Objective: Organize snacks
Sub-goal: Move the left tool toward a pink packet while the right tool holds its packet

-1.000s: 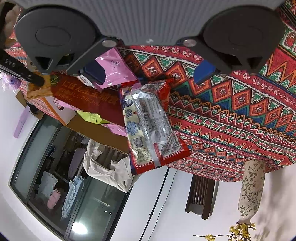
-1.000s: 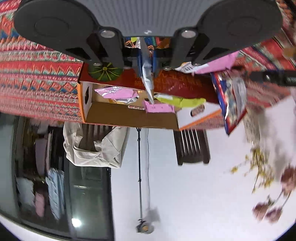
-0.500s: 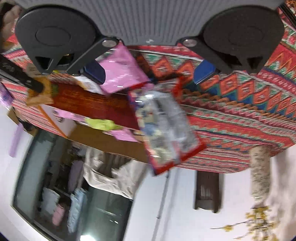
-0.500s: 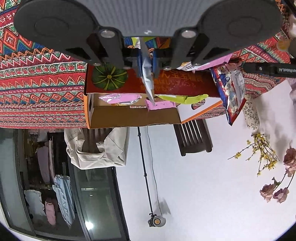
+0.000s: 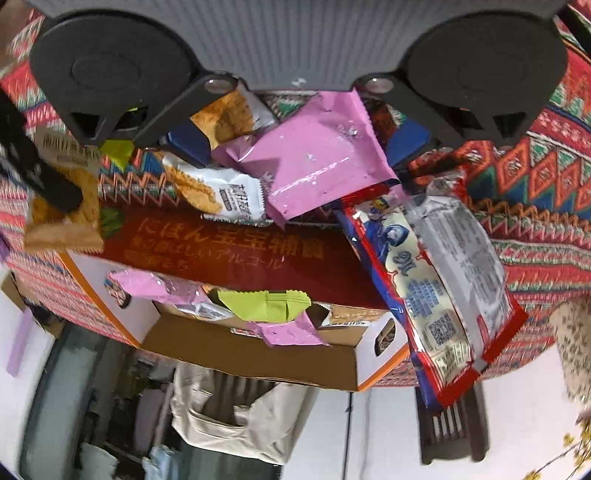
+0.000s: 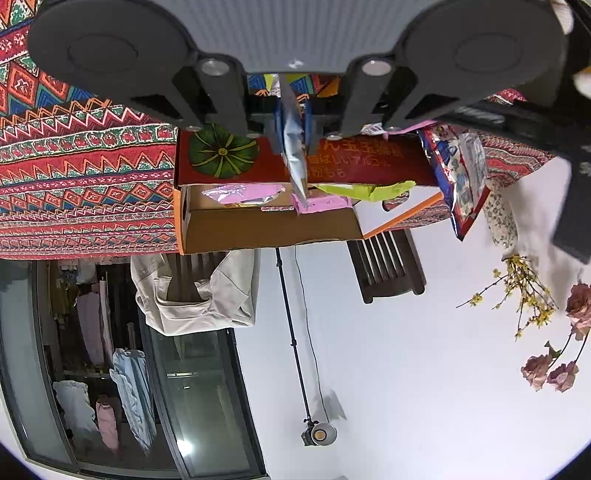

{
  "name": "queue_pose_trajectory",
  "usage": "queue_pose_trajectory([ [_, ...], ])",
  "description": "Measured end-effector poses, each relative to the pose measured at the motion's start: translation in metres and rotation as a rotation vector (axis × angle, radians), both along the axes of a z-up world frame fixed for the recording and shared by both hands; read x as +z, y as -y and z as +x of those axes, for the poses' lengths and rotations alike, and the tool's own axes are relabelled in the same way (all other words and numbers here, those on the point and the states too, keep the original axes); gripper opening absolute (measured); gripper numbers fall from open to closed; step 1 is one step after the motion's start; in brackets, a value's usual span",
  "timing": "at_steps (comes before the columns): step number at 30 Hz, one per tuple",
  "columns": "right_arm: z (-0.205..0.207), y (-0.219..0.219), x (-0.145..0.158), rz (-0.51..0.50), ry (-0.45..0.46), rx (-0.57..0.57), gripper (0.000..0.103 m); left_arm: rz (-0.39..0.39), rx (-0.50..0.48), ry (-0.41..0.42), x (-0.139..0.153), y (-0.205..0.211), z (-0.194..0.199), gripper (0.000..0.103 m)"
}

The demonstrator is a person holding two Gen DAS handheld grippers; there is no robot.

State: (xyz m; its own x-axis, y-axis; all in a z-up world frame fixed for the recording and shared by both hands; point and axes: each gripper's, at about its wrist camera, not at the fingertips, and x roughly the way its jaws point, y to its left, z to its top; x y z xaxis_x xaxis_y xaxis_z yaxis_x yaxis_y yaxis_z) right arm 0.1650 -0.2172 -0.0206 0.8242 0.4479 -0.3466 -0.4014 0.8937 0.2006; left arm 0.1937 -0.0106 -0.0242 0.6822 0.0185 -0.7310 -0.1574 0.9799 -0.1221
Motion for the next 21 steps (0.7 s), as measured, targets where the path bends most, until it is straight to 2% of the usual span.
queue_pose_trajectory([
  [3, 0.0, 0.0, 0.0, 0.001, 0.0, -0.001, 0.011, -0.003, 0.044, 0.007, -0.001, 0.003, 0.003, 0.103],
  [6, 0.0, 0.0, 0.0, 0.002, 0.002, 0.0, 0.011, -0.042, 0.08, 0.016, -0.001, -0.002, 0.003, 0.103],
  [10, -0.001, 0.0, 0.001, 0.002, 0.006, -0.002, 0.011, -0.055, 0.084, 0.021, -0.003, -0.006, 0.0, 0.102],
  [12, -0.001, 0.0, 0.001, 0.002, 0.007, -0.004, 0.011, -0.057, 0.076, 0.023, -0.004, -0.009, -0.005, 0.097],
  [13, -0.001, 0.0, 0.001, 0.002, 0.008, -0.005, 0.011, -0.056, 0.076, 0.021, -0.004, -0.012, -0.01, 0.087],
  [15, -0.001, 0.0, 0.001, 0.001, 0.009, -0.006, 0.011, -0.064, 0.058, 0.023, -0.007, -0.019, -0.018, 0.08],
  [17, -0.002, 0.0, 0.001, -0.001, 0.011, -0.006, 0.011, -0.042, 0.043, 0.028, -0.006, -0.021, -0.026, 0.059],
  [21, -0.003, -0.002, 0.001, -0.005, 0.015, -0.008, 0.011, -0.039, 0.007, 0.031, -0.004, -0.027, -0.04, 0.046],
])
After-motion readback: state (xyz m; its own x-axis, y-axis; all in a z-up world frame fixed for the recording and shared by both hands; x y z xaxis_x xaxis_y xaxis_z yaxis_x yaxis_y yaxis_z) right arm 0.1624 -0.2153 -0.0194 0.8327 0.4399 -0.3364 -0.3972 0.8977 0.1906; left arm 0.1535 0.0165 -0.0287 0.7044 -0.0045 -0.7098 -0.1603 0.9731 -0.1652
